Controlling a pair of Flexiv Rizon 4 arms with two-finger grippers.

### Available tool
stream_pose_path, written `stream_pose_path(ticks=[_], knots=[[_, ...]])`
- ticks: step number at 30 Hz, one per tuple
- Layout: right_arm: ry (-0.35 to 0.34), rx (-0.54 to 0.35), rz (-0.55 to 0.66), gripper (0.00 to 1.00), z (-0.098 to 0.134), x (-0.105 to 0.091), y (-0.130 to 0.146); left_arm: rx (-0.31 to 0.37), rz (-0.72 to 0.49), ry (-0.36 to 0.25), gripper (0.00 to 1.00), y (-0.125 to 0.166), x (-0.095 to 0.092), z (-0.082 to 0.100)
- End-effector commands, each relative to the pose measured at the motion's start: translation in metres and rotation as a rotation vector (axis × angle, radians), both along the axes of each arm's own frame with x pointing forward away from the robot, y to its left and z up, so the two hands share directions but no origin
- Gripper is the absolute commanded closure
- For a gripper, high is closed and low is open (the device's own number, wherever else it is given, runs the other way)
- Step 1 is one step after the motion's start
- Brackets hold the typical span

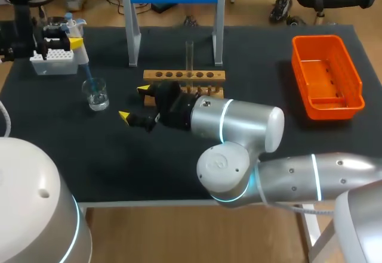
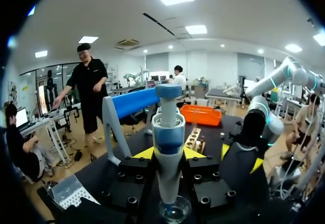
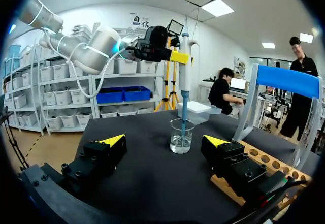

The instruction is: Invert the test tube, pick up the pipette, mount the tip to pipette, aspirate from beaker and dispense into the tube, eject the tip, return the pipette, and cap with the stopper.

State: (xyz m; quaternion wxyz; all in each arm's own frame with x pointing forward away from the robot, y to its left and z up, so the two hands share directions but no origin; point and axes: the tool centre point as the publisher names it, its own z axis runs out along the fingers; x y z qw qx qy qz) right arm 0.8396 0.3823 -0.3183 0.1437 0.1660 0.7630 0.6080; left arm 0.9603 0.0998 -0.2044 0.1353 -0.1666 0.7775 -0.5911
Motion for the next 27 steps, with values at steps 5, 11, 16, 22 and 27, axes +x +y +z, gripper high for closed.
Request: stream_pose_path(ticks=[5,11,16,22,27], knots=[[0.001,-0.002,0.002,0.00,0.0006,0.0002,-0.0004,0.019,0.008,-0.007,1.00,-0.0041,-0.0057,0.0022],[0.001,-0.002,0.002,0.00,0.0006,0.0002,-0.0004,0.040,0.006,-0.009,1.00,-0.0076,-0.0080,0.0033],[0.001,-0.002,0.002,0.00,0.0006,0.0002,-0.0004,0.044,0.004,-0.009,1.00,-0.0098,-0.0083,0.0027],[0.001,-0.002,0.002,0.00,0.0006,0.0002,-0.0004,0.048,0.013,-0.006,1.00,-0.0102,-0.0083,0.0024],[0.001,-0.002,0.002,0.00,0.0006,0.0002,-0.0004,0.048,0.014,-0.007,1.00,-0.0102,-0.0082,0.0024]])
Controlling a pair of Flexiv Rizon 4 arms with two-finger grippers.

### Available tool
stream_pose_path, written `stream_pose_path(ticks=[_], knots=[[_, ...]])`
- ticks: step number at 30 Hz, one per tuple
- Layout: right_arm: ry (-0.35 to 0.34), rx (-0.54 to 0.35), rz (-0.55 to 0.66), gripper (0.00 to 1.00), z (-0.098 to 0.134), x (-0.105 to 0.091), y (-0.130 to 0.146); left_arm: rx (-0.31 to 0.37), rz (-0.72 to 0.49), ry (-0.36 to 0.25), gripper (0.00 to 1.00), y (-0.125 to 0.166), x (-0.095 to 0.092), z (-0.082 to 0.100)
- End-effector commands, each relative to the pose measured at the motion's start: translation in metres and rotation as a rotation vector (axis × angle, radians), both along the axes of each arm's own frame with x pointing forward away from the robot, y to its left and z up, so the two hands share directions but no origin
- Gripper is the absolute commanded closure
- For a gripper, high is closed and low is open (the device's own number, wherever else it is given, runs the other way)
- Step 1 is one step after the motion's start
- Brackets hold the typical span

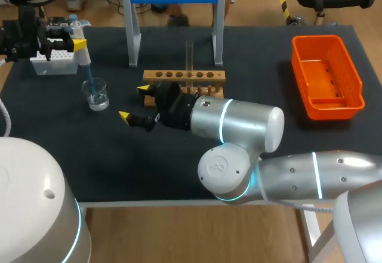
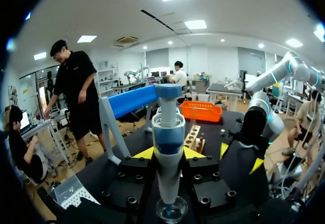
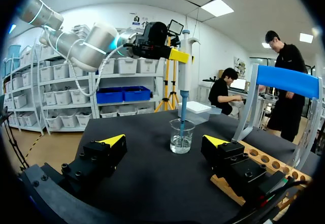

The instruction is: Invert the test tube, pick up the pipette, mount the tip to pipette, aspirate from beaker and dispense into the tube, eject the tip, return the pipette, and cap with the stopper.

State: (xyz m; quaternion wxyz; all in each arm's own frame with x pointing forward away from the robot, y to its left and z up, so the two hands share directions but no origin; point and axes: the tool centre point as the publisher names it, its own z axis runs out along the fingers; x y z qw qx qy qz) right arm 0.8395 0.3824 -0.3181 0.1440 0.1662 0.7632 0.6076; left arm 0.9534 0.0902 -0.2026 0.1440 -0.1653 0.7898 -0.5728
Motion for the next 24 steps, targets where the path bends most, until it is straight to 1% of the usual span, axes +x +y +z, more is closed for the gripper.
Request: stream_pose_path(ticks=[1,13,20,24], knots=[[0.002,-0.001,0.003,0.00,0.000,0.000,-0.001,0.001,0.005,-0.001,1.00,-0.001,-0.001,0.001],[0.002,-0.001,0.003,0.00,0.000,0.000,-0.001,0.001,0.005,-0.001,1.00,-0.001,-0.001,0.001],[0.038,0.007,-0.024,0.00,0.018,-0.004,-0.007,0.001,0.005,-0.001,1.00,-0.001,-0.001,0.001],[0.036,0.011,-0.026,0.00,0.031,-0.005,-0.009,0.001,0.005,-0.001,1.00,-0.001,-0.001,0.001]])
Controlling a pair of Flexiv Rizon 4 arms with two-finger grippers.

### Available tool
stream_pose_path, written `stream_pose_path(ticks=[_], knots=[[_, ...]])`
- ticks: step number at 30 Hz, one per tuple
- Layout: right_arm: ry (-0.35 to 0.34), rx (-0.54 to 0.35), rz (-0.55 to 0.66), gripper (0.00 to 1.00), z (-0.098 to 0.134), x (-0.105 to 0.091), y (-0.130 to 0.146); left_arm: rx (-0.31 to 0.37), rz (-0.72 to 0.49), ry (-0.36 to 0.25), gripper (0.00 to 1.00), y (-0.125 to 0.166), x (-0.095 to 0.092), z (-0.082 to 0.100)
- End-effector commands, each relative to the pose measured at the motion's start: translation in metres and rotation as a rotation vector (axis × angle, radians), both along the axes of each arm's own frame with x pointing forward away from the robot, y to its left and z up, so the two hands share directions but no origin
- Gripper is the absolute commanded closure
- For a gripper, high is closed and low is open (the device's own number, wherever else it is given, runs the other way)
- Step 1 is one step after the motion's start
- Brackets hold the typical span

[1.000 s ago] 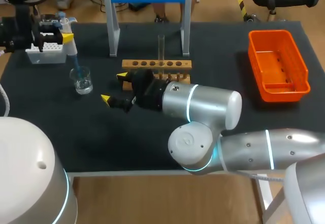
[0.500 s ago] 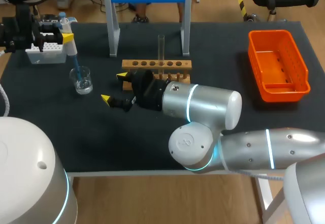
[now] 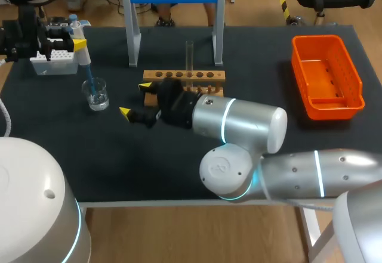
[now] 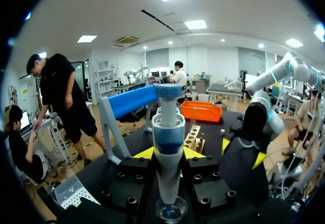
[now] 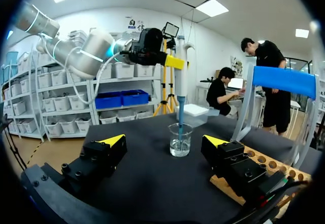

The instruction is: Invert the test tube, pick up the pipette, mount the tip to pipette, aspirate from beaker and dispense into the tube, eject the tip, return the pipette, and cap with the stopper.

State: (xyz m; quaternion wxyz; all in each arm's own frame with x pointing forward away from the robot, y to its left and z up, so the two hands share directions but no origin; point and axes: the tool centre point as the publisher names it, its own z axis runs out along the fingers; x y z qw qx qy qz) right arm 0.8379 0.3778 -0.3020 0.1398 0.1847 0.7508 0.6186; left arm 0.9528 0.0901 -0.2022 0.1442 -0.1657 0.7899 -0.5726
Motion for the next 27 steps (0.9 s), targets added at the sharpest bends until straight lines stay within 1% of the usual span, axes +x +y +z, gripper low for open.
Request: stream_pose_path(ticks=[1,9,25,27], knots=[[0.015,-0.026,0.000,0.00,0.019,-0.004,-0.005,0.001,0.004,-0.001,1.00,-0.001,-0.001,0.000],[-0.004,-0.029,0.034,0.00,0.049,-0.008,-0.009,0.001,0.004,-0.001,1.00,-0.001,-0.001,0.000],[-0.040,-0.066,0.091,0.00,0.106,-0.018,-0.020,0.001,0.004,-0.001,1.00,-0.001,-0.001,0.000],[-0.055,-0.073,0.105,0.00,0.116,-0.020,-0.022,0.001,0.004,-0.001,1.00,-0.001,-0.001,0.000]])
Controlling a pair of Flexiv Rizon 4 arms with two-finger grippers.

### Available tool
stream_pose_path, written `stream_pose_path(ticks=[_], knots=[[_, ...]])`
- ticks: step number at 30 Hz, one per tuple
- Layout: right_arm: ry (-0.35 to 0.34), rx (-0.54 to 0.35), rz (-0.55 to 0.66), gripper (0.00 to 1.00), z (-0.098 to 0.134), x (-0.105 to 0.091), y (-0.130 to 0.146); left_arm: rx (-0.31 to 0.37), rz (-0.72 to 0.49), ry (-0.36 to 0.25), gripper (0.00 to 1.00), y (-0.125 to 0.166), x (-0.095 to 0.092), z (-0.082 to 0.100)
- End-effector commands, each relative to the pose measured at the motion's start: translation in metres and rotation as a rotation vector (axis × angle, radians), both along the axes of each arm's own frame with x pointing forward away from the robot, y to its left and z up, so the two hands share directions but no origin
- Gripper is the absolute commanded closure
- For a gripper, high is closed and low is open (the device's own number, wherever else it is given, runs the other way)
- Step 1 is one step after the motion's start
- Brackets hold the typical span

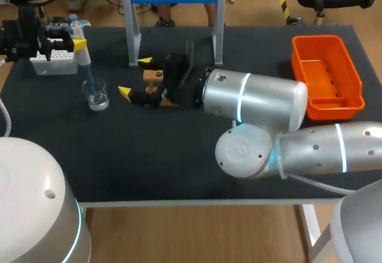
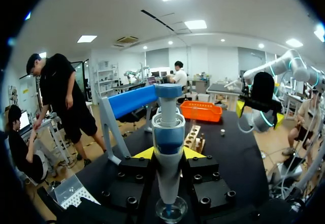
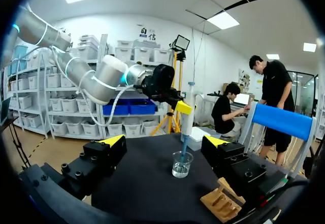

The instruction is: Invert the test tube, pick up the pipette, mount the tip to pipette, aspirate from beaker and dispense into the tube, eject the tip, return the pipette, and cap with the stopper.

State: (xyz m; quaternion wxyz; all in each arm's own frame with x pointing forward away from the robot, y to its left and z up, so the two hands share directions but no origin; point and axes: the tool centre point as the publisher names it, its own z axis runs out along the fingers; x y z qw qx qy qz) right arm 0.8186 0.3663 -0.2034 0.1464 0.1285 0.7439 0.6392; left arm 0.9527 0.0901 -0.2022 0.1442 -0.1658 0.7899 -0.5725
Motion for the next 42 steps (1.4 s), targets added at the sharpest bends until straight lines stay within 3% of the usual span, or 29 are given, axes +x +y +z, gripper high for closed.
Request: stream_pose_path(ticks=[1,10,27,42], knots=[[0.031,-0.095,0.026,0.00,0.021,-0.002,-0.011,0.001,0.004,-0.001,1.00,0.000,-0.001,0.000],[-0.017,-0.100,0.061,0.00,0.054,0.001,-0.022,0.001,0.004,-0.001,1.00,0.000,-0.001,0.000],[-0.151,-0.195,0.193,0.00,0.100,0.043,-0.039,0.001,0.004,-0.001,1.00,0.000,-0.001,0.000],[-0.102,-0.288,0.395,0.00,0.130,0.064,-0.032,0.001,0.004,-0.001,1.00,0.000,-0.001,0.000]])
